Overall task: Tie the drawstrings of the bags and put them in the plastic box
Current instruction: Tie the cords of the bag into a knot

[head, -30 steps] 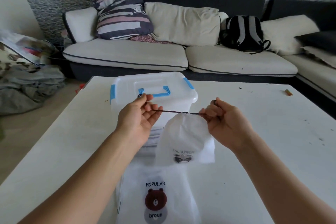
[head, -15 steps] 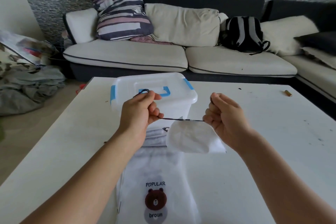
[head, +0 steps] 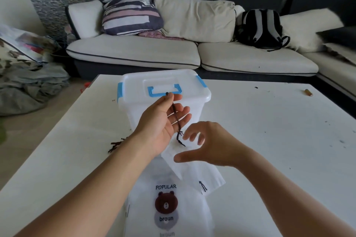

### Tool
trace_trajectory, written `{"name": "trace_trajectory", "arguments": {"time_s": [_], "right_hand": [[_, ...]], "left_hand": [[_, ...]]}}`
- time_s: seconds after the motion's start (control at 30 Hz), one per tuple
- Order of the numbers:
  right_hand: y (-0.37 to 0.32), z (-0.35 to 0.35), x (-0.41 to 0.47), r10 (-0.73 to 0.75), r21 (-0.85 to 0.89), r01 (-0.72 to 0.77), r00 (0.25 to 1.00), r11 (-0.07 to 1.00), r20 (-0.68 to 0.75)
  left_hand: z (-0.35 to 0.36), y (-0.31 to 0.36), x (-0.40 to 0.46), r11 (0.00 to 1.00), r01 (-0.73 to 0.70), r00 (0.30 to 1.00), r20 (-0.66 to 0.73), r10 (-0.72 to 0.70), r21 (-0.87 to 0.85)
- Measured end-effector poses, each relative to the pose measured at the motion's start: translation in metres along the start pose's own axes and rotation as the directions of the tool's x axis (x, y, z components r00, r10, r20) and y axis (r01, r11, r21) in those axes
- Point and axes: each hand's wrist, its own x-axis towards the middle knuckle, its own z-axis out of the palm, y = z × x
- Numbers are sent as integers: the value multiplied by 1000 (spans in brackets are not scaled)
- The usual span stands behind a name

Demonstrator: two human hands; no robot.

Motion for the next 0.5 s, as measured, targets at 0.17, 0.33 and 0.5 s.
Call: {"name": "trace_trajectory", "arguments": {"time_s": [0.17, 0.33, 0.5], "right_hand": [[0, 8, 3, 25, 1, -26, 998, 1000, 57], [6, 1, 7, 19, 120, -26, 998, 992, 64], [11, -10, 8, 10, 143, 3, 995, 990, -96]], "left_hand": [[1, -2, 0, 997, 41, 999, 15, -41, -62], [-18, 0, 18, 956, 74, 959, -285, 11, 284], [-22, 4, 9, 654, -83, 934, -171, 315, 752]]}}
